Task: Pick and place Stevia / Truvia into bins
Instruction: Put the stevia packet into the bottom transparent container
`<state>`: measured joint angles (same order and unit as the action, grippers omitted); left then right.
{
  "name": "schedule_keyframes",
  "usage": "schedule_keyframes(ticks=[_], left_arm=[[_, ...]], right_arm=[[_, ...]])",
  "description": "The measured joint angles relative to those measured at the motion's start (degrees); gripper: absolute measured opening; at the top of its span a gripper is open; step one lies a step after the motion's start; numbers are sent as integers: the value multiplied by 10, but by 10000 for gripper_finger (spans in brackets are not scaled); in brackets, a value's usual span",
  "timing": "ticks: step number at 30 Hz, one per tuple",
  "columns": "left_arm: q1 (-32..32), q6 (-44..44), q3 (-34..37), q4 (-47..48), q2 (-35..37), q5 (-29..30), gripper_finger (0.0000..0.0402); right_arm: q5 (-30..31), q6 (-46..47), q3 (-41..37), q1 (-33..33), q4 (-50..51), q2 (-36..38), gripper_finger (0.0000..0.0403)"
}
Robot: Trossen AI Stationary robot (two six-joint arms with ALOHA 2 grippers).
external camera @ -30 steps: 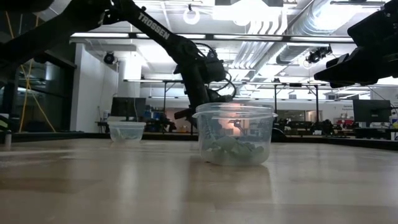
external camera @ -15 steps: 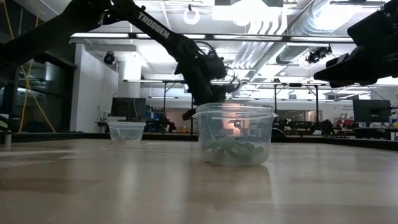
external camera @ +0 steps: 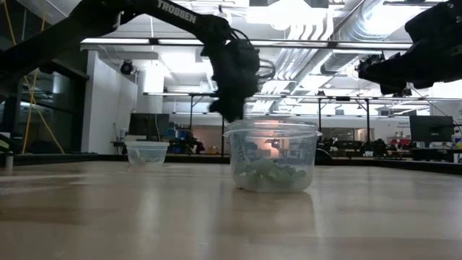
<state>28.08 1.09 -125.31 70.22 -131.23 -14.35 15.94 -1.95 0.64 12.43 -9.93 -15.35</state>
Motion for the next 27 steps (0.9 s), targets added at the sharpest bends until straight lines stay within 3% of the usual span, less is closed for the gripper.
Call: schedule_keyframes(ticks=[2,4,7,17,27], left_arm=[[-6,-12,1,79,0,23,228],[-17,-13,9,114,0,84,228],[-33,-29,20,68,0,173,229],[-45,-360,25,4,-2,166,229],[-13,-399,-7,-20,-60,148,229]], right_arm=[[0,4,0,0,0,0,103],[0,4,0,0,0,0,117],[2,4,0,0,0,0,133],[2,34,0,0,1,0,154],[15,31,2,0,-1,0,151]])
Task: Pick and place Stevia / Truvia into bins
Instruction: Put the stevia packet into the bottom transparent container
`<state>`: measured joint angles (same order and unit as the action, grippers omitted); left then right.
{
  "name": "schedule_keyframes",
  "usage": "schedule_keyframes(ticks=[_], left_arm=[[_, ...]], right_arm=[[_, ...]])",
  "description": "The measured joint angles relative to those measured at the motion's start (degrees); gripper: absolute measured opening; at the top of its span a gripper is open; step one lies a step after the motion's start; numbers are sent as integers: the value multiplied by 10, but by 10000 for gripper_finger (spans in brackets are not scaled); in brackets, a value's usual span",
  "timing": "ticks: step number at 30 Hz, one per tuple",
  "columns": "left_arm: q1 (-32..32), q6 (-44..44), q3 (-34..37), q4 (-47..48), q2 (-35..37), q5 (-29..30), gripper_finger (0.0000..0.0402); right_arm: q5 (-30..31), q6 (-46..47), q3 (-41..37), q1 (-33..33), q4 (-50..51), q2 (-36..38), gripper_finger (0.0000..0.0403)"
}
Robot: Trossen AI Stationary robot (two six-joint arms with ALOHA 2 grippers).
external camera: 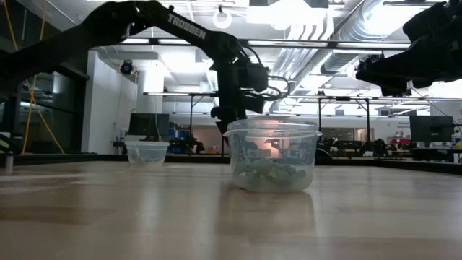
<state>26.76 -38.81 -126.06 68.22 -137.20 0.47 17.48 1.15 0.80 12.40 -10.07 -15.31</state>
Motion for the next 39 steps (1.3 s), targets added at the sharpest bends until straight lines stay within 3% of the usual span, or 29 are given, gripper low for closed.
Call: schedule_keyframes(ticks=[6,12,21,33,39], left_arm=[[17,43,-57,-31,-15,-100,229],[26,249,-88,-6,-67,-101,229],[25,412,-90,-15,-71,-88,229],[21,458,-91,-23,-102,-72,227],[21,438,-90,-23,-102,-61,181]], right_arm=[[20,-1,0,0,-1,0,152],[21,-13,0,0,-1,-1,151],[21,-40,0,0,-1,0,146],[15,-42,0,0,9,0,147],[15,-42,0,0,11,0,147]])
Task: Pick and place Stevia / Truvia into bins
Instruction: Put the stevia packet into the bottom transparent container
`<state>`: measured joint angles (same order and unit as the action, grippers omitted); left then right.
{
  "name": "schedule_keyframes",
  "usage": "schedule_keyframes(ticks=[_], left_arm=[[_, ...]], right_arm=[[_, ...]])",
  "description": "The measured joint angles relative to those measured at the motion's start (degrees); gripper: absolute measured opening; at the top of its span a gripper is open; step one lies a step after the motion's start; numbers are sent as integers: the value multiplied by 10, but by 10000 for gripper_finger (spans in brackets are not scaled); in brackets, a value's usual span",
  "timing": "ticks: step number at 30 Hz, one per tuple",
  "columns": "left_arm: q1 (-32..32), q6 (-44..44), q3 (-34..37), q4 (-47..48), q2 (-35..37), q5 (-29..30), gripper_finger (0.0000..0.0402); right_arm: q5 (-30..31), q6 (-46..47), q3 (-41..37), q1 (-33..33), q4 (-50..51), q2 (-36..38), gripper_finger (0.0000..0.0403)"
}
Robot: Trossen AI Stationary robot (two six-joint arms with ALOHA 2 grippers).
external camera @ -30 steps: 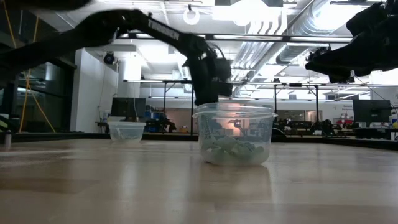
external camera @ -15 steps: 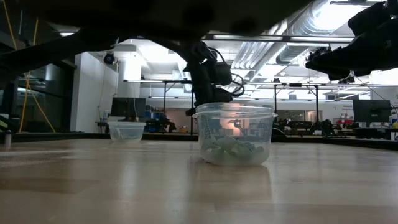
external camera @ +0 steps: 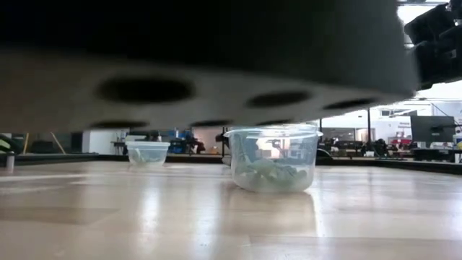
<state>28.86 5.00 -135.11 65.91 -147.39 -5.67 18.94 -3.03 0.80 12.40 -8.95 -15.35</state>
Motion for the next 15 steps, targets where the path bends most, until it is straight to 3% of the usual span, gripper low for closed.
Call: schedule_keyframes(ticks=[8,15], left_arm=[[-3,-40,0,4,0,4,163],[-15,-114,2,44,31,-5,215]], right_arm=[[0,0,0,0,2,0,149],[0,0,0,0,2,0,146]])
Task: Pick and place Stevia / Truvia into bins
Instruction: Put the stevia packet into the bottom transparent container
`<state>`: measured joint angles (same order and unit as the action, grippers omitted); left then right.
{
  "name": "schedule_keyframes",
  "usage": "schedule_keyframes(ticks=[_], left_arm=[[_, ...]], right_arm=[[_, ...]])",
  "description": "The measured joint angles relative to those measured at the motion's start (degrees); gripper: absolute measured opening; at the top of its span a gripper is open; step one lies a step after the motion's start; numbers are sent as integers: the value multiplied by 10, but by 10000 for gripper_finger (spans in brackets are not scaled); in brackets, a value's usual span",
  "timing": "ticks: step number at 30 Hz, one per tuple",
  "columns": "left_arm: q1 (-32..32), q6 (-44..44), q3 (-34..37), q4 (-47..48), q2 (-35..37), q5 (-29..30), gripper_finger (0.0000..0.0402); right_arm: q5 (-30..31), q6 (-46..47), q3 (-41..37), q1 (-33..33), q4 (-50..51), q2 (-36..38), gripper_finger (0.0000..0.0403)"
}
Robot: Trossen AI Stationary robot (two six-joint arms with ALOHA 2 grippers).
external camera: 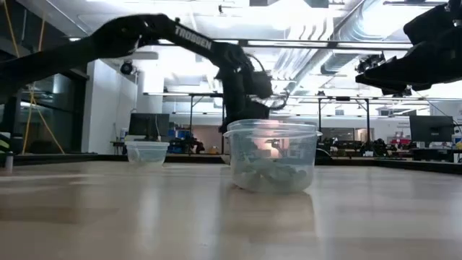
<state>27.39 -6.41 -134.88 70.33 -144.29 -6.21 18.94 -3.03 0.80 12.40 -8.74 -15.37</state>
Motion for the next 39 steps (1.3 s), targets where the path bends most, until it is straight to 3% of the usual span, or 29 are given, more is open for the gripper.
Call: schedule_keyframes(ticks=[6,13,25,33,39], left_arm=[[-9,-41,-1,36,12,55,264],[-7,-58,17,40,8,98,269],[-8,-69,16,26,-6,76,211],[-5,-69,14,29,-20,96,187],[-4,-71,5,45,-22,96,107]], right_arm=[[0,0,0,0,4,0,145],[0,0,0,0,4,0,143],[0,6,0,0,12,0,146],[-3,6,0,0,13,0,143],[-3,6,0,0,12,0,141]])
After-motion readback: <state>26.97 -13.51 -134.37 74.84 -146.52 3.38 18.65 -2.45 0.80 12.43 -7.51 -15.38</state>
